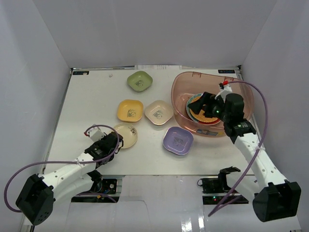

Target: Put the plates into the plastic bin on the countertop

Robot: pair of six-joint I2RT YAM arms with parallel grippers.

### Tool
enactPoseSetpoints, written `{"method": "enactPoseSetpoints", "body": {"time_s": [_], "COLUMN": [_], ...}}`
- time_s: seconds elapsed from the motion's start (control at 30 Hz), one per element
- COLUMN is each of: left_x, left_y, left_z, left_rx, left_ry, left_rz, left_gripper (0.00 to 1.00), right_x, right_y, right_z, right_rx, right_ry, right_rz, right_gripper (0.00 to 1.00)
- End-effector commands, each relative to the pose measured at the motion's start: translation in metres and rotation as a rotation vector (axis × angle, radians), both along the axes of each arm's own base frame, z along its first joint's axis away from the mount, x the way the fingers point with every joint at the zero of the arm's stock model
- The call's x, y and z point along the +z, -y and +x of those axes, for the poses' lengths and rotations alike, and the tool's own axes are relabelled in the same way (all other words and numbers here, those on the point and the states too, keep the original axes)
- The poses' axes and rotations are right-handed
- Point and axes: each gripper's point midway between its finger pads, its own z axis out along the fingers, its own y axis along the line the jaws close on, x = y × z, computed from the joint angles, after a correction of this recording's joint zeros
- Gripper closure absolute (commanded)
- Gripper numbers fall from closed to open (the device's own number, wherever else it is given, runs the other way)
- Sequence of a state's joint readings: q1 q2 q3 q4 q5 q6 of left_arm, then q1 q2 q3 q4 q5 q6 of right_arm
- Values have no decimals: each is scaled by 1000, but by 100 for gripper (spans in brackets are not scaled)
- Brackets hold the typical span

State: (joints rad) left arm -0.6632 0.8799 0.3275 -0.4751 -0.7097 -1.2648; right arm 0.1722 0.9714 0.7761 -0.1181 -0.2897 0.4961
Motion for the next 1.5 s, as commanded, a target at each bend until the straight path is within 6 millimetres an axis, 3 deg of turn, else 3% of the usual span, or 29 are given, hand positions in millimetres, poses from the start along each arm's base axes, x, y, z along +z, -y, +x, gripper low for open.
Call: {"method": "enactPoseSetpoints", "body": {"time_s": [0.0,0.03,0.1,0.13,0.23,0.33,0.43,0.57,0.7,0.8,0.87,0.93,1.0,1.13,1.17,1.23,1.27,1.3,1.33,1.37,1.43,1.47], "left_x": [8,9,21,27,49,88,136,164,186,202,209,212,207,187,177,169,162,154,152,145,130,126], "left_y": [0,2,5,8,30,57,80,106,117,128,131,133,139,156,160,168,172,179,182,185,194,197], "left_z": [0,-2,-4,-6,-9,-14,-17,-31,-31,-34,-31,-29,-28,-29,-28,-30,-31,-32,-32,-33,-30,-28], "left_rx": [-36,-50,-74,-103,-229,-390,-567,-735,-804,-868,-877,-879,-903,-966,-973,-1007,-1023,-1051,-1064,-1079,-1101,-1102], "left_ry": [15,9,17,12,46,149,339,383,437,486,501,510,485,387,344,307,287,264,253,236,180,163], "left_rz": [13,2,-12,-22,-111,-225,-300,-373,-385,-414,-416,-413,-417,-443,-444,-466,-474,-489,-496,-499,-500,-496], "left_gripper": [100,100,100,100,100,100,100,100,100,100,100,98,77,57,55,49,45,35,35,30,28,28], "right_x": [42,46,42,40,22,2,-18,-31,-31,-32,-28,-21,-6,35,45,62,73,76,74,70,55,48], "right_y": [-52,-77,-98,-117,-149,-170,-180,-184,-189,-192,-193,-190,-185,-152,-129,-99,-65,-44,-25,10,43,76], "right_z": [-16,-29,-37,-50,-66,-77,-80,-77,-82,-86,-85,-80,-70,-39,-20,-2,15,22,30,43,49,55], "right_rx": [145,220,272,336,435,508,551,555,595,619,609,574,532,415,339,251,143,69,10,-93,-190,-291], "right_ry": [112,116,106,99,58,14,-35,-63,-73,-86,-78,-63,-26,58,79,113,146,161,156,146,116,101], "right_rz": [59,62,50,48,8,-49,-84,-105,-91,-72,-59,-54,-46,3,14,38,38,28,21,17,13,9], "right_gripper": [6,7,8,9,9,9,3,0,0,17,64,92,92,92,92,92,92,92,92,92,92,92]}}
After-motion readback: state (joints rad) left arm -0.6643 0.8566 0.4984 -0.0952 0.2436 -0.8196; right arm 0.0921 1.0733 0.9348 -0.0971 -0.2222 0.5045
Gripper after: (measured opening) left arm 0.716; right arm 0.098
